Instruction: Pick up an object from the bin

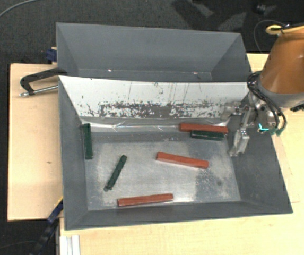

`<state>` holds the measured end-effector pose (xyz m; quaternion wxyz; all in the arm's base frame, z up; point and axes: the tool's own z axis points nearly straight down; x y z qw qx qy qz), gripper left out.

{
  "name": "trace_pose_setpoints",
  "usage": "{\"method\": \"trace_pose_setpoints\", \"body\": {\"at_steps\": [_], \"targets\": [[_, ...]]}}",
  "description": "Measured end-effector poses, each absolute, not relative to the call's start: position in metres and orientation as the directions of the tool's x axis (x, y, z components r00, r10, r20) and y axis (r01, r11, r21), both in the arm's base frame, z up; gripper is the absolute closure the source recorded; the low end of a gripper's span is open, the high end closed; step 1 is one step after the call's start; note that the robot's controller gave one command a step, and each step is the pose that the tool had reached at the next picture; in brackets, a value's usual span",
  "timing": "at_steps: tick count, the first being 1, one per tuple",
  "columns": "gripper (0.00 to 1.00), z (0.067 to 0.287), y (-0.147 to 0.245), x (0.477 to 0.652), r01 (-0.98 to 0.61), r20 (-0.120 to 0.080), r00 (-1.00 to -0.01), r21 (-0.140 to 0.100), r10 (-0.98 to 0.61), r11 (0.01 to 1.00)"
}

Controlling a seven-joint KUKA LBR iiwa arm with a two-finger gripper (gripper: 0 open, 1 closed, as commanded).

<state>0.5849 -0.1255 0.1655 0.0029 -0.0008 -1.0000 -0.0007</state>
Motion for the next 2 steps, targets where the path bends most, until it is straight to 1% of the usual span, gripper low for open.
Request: {"method": "trace_pose_setpoints", "body": {"at_steps": [1, 2], "targets": [[0.0, 0.07, -0.062, 0.595, 0.12, -0.004, -0.993, 0.002, 0.12, 0.993], [0.0, 0.076, 0.034, 0.531, 0.185, 0.003, -0.983, 0.005, 0.185, 0.983]]}}
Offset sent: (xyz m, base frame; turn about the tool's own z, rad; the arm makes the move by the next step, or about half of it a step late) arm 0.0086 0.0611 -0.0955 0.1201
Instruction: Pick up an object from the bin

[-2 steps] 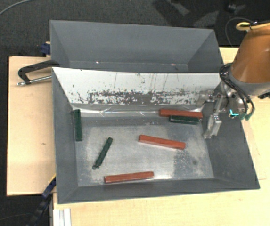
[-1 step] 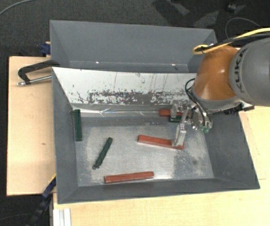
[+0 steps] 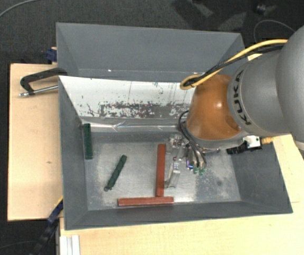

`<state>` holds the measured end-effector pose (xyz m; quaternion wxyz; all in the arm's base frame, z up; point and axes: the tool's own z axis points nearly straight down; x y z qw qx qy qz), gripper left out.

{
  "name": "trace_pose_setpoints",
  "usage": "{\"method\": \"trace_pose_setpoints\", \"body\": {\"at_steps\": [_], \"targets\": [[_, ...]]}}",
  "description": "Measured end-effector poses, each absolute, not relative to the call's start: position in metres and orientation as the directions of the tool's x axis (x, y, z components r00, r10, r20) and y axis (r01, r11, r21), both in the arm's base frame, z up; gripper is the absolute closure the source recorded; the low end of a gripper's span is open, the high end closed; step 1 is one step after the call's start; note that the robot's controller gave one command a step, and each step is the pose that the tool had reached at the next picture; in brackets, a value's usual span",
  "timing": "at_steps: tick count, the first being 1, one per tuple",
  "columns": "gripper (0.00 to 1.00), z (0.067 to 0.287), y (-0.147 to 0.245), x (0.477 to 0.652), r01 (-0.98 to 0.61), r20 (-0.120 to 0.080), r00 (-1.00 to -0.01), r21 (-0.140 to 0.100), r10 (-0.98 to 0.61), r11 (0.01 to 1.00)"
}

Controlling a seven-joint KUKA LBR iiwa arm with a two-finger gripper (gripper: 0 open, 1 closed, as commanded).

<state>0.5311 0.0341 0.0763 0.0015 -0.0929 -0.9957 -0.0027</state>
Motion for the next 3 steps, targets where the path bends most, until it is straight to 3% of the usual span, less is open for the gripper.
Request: {"method": "trace_pose_setpoints", "body": {"at_steps": [1, 2, 3], "targets": [[0.0, 0.143, 0.081, 0.567, 0.307, -0.01, -0.951, 0.008, 0.308, 0.952], [0.0, 0.071, 0.057, 0.525, -0.106, -0.005, -0.994, 0.001, -0.106, 0.994], [0.0, 0.072, 0.012, 0.569, -0.237, -0.008, -0.971, -0.001, -0.237, 0.971]]}}
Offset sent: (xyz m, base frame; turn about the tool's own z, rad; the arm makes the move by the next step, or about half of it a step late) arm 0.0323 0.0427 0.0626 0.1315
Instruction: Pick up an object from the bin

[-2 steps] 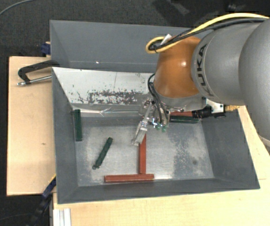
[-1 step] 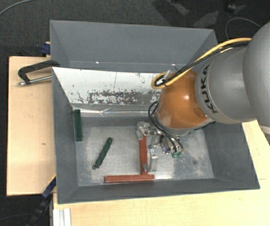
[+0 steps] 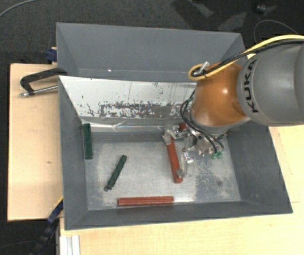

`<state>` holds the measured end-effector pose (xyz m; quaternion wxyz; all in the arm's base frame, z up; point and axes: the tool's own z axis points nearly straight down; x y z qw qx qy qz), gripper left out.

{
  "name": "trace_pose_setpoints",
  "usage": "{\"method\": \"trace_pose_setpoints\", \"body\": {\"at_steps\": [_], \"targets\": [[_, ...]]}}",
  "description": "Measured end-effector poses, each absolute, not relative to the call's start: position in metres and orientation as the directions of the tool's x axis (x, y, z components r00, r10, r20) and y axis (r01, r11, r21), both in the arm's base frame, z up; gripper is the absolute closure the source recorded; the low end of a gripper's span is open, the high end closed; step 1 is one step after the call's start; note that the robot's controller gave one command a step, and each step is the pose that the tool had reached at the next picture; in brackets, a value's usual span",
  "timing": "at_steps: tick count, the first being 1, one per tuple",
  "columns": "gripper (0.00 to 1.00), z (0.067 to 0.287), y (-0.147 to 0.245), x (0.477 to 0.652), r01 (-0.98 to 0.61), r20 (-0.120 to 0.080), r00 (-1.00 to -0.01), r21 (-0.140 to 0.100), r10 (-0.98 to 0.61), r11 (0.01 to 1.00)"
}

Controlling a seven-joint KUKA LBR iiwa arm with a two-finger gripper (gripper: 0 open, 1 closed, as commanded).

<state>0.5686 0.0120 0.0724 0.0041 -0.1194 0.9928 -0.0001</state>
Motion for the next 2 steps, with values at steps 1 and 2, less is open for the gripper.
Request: {"method": "trace_pose_setpoints", "body": {"at_steps": [1, 2], "targets": [[0.0, 0.073, 0.028, 0.553, -0.585, -0.006, -0.811, -0.003, -0.585, 0.811], [0.0, 0.074, -0.018, 0.605, -0.64, -0.009, -0.768, -0.007, -0.64, 0.768]]}}
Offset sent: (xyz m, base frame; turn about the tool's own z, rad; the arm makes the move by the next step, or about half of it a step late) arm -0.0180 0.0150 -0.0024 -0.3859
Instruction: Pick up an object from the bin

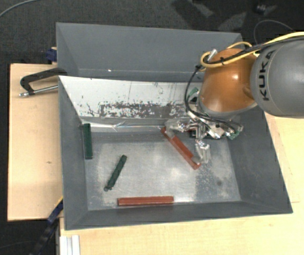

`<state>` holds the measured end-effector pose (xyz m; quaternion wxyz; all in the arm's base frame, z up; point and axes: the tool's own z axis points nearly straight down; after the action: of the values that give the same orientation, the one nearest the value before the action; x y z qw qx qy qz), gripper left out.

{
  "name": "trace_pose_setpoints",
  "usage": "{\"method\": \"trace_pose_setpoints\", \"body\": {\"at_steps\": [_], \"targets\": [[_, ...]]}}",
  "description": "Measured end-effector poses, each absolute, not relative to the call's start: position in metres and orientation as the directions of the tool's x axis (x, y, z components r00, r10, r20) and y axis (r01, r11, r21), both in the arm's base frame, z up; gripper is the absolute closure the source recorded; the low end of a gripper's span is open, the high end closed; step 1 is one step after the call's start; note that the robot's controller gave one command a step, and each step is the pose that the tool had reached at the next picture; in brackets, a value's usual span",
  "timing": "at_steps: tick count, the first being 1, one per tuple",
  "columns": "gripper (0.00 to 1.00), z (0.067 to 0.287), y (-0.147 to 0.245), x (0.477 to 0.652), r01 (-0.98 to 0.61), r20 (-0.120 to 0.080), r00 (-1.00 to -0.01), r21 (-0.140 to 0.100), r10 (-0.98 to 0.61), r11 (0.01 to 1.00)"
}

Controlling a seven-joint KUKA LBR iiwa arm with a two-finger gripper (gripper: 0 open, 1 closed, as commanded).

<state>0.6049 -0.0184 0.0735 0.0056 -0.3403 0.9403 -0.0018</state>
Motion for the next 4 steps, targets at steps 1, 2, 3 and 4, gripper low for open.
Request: {"method": "trace_pose_setpoints", "body": {"at_steps": [1, 2, 3, 4], "targets": [[0.0, 0.073, 0.011, 0.604, -0.732, -0.007, -0.681, -0.006, -0.732, 0.681], [0.0, 0.073, 0.014, 0.604, -0.77, -0.007, -0.638, -0.007, -0.77, 0.638], [0.0, 0.073, -0.009, 0.605, -0.778, -0.009, -0.628, -0.006, -0.778, 0.628], [0.0, 0.111, 0.014, 0.601, -0.827, -0.009, -0.562, -0.006, -0.827, 0.562]]}}
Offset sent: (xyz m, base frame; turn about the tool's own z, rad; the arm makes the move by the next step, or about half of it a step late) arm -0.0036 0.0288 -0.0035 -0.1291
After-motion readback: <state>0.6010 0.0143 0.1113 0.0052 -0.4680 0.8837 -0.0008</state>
